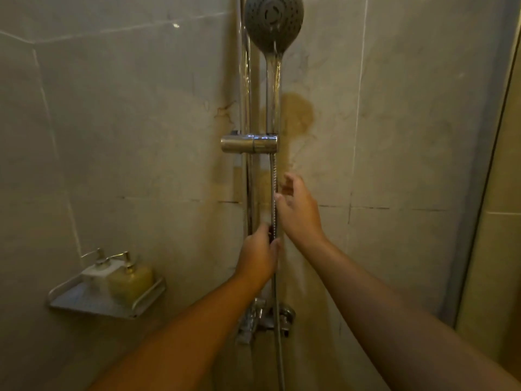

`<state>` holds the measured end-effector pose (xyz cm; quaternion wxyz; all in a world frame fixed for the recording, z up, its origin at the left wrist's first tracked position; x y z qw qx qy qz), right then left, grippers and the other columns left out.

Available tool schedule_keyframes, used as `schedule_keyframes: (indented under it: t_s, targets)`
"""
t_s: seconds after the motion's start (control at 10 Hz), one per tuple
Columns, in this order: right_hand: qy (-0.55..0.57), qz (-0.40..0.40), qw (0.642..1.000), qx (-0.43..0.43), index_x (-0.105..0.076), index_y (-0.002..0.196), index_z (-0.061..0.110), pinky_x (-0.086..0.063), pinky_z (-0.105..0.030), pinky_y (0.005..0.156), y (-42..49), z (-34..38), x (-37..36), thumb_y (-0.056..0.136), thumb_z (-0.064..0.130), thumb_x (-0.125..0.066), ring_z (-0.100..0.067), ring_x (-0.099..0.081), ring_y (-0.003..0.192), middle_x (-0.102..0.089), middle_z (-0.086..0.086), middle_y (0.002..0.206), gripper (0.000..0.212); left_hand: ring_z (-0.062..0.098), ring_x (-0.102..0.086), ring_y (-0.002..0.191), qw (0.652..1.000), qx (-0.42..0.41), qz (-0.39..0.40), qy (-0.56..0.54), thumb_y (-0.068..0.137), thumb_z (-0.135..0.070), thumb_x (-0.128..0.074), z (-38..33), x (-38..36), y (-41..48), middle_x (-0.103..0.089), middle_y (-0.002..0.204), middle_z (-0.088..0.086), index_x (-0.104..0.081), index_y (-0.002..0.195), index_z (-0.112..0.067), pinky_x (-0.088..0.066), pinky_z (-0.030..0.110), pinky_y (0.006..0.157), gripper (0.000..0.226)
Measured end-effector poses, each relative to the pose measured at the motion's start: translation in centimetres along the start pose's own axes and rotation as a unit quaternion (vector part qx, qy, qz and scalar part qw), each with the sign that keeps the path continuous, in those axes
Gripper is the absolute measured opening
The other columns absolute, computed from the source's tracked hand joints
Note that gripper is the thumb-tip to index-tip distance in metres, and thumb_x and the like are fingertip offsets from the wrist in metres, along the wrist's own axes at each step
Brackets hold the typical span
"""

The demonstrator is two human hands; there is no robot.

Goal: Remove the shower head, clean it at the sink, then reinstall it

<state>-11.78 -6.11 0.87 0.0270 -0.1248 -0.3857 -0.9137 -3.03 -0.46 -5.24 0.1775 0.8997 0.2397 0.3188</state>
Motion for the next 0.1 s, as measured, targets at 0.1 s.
schedule_keyframes:
  t_s: [0.1]
  targets:
    - [-0.019, 0.01, 0.999, -0.048, -0.052, 0.132, 0.026, -0.056, -0.033, 0.092, -4.3, -2.65, -0.15, 0.099, 0.023, -0.056, -0.005, -0.058, 0.106, -0.059, 0.006, 0.121, 0.033, 0.02, -0.066, 0.092, 1.0, 0.004, 0.013, 0.021, 0.097, -0.017, -0.057, 1.67, 0.13, -2.38, -0.067, 0.098, 0.002, -0.058, 0.111, -0.015, -0.056, 0.032, 0.076, 0.014]
Point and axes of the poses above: each hand's wrist, its own y-axis towards the middle knuckle, its own x-axis out of the back of the hand, z = x × y, the point moved 1 cm from there along y, towards the middle knuckle
